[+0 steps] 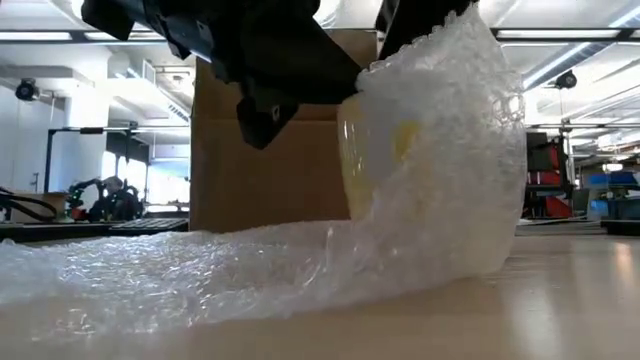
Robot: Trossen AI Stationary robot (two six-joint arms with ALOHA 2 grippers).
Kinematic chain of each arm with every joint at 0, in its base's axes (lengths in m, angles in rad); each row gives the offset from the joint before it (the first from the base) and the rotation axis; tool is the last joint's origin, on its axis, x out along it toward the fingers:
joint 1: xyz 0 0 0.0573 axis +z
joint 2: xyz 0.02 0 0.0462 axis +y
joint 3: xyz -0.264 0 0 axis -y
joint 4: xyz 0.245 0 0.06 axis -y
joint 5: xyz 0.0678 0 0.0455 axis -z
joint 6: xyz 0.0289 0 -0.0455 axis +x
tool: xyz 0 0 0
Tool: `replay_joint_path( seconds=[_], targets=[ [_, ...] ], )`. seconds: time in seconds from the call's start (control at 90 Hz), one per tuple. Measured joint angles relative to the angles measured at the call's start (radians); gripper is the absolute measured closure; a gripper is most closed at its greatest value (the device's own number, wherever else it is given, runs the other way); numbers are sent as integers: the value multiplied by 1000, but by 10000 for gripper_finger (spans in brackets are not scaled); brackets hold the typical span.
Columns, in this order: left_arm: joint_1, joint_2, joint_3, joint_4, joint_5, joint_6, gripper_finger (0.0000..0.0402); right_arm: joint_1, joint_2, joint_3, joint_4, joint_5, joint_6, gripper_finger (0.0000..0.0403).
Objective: Wrap mug
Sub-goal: Wrap the yellow mug with the transparent bubble wrap
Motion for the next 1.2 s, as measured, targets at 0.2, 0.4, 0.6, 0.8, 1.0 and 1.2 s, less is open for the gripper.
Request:
replay_joint_path(
  seconds=[0.2,0.4,0.6,0.8,1.0,1.2],
  targets=[
    [1,0,2,8,-2,2,402,6,103,-5,33,-49,8,400],
    [1,-2,3,9,-4,2,402,-5,134,19,14,-103,-12,400],
    [-1,-2,2,-2,2,3,402,-4,57,107,-70,-106,-27,400],
    [0,-2,2,0,2,3,402,1,-14,119,-68,-134,-36,400],
    [0,-2,2,-2,1,3,402,2,43,82,-43,-238,-41,400],
    [0,-2,2,3,0,2,402,-23,149,51,-23,-174,-39,400]
  ],
)
